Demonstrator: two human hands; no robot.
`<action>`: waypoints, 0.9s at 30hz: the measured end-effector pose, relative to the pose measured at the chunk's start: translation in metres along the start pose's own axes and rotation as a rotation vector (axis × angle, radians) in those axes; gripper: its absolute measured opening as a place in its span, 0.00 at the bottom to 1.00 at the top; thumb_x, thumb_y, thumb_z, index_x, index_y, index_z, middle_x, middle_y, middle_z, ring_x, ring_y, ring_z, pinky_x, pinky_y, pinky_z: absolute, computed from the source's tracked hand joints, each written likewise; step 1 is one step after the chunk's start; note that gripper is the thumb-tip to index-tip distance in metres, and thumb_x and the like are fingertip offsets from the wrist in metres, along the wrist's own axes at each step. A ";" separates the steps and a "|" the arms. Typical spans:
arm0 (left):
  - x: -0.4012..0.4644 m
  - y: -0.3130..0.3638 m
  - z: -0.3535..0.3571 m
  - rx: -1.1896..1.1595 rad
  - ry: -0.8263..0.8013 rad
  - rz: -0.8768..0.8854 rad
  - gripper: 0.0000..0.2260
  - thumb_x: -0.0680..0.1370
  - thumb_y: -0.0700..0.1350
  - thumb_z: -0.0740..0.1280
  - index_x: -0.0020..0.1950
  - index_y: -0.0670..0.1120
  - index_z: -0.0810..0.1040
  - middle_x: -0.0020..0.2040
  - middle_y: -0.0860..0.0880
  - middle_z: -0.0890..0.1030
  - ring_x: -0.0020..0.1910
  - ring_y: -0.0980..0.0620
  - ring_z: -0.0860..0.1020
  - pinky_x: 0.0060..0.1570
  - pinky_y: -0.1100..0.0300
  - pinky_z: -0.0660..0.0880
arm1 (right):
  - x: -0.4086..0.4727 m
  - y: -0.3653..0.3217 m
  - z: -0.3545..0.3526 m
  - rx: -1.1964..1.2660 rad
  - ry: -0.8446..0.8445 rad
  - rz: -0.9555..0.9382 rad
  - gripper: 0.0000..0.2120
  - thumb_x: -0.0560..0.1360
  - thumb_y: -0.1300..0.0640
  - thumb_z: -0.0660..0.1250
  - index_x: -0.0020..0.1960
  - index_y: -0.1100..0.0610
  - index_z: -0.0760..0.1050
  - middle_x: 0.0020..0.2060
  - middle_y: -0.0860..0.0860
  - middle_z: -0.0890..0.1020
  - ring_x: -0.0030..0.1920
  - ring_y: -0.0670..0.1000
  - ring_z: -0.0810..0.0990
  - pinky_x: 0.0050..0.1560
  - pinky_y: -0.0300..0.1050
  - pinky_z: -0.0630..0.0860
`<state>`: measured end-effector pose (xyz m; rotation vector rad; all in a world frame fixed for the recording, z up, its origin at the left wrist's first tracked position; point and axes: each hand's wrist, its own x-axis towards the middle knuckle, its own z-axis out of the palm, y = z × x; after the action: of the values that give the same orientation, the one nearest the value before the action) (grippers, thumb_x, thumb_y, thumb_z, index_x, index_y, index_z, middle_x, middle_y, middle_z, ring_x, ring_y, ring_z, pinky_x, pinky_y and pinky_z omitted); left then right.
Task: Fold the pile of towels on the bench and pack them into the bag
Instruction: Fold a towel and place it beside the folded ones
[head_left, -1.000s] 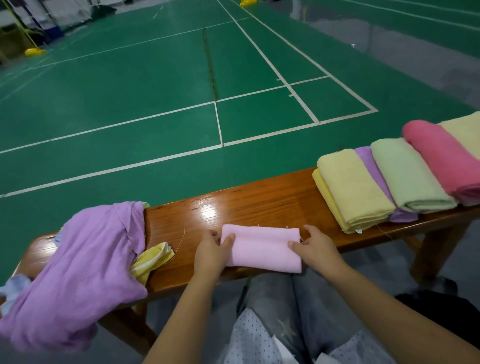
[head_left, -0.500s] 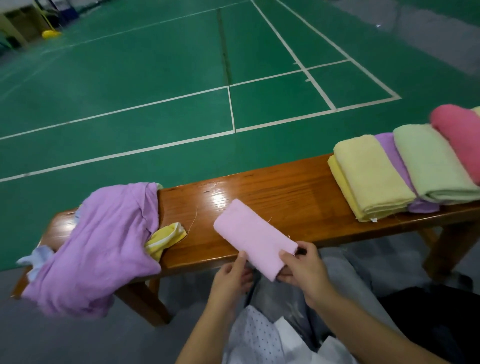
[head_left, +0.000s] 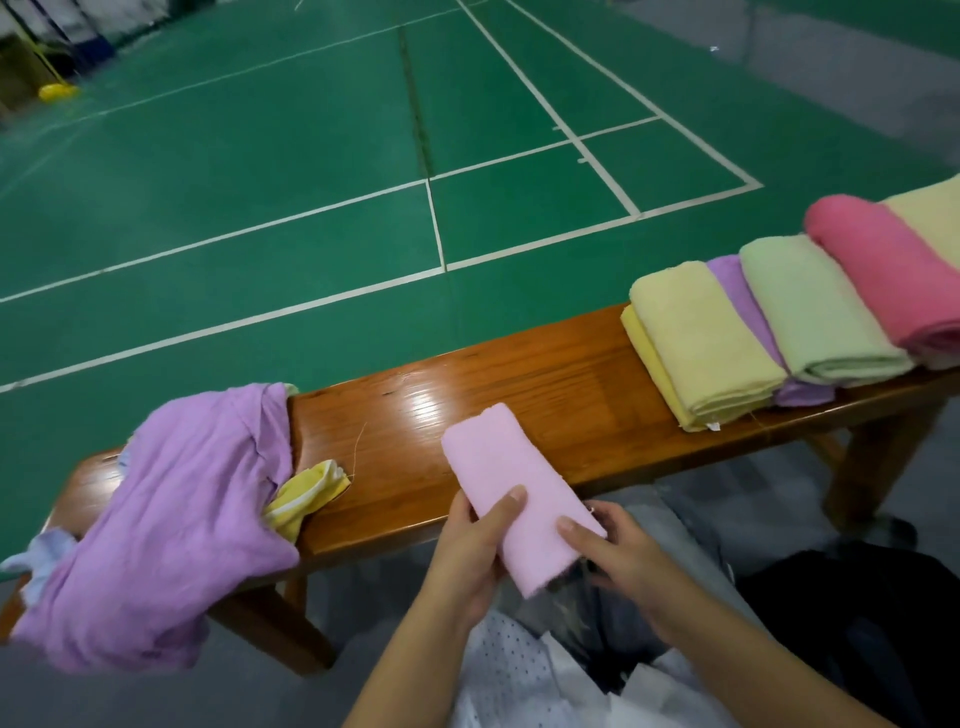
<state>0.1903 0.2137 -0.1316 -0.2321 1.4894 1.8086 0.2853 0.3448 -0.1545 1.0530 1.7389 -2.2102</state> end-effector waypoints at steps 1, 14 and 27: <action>-0.001 0.002 0.005 0.009 -0.017 0.005 0.30 0.68 0.44 0.75 0.68 0.49 0.69 0.59 0.44 0.80 0.57 0.42 0.80 0.53 0.42 0.79 | -0.002 -0.003 -0.003 0.072 -0.038 0.018 0.24 0.72 0.48 0.71 0.64 0.52 0.67 0.58 0.50 0.77 0.56 0.51 0.79 0.54 0.50 0.80; 0.018 0.025 0.100 0.036 -0.322 0.067 0.32 0.69 0.46 0.77 0.70 0.50 0.69 0.61 0.44 0.80 0.60 0.41 0.79 0.56 0.39 0.76 | -0.036 -0.049 -0.075 0.494 0.039 -0.224 0.26 0.63 0.54 0.79 0.56 0.60 0.73 0.51 0.55 0.81 0.49 0.54 0.83 0.42 0.49 0.81; 0.087 0.083 0.234 0.398 -0.264 0.082 0.20 0.77 0.44 0.69 0.67 0.39 0.70 0.61 0.42 0.80 0.55 0.45 0.80 0.44 0.52 0.82 | 0.011 -0.131 -0.160 -0.286 0.772 -0.522 0.28 0.73 0.47 0.70 0.67 0.56 0.66 0.50 0.51 0.76 0.45 0.48 0.75 0.38 0.36 0.70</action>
<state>0.1508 0.4601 -0.0483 0.2573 1.6419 1.4946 0.2801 0.5335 -0.0701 1.6635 2.8231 -1.7792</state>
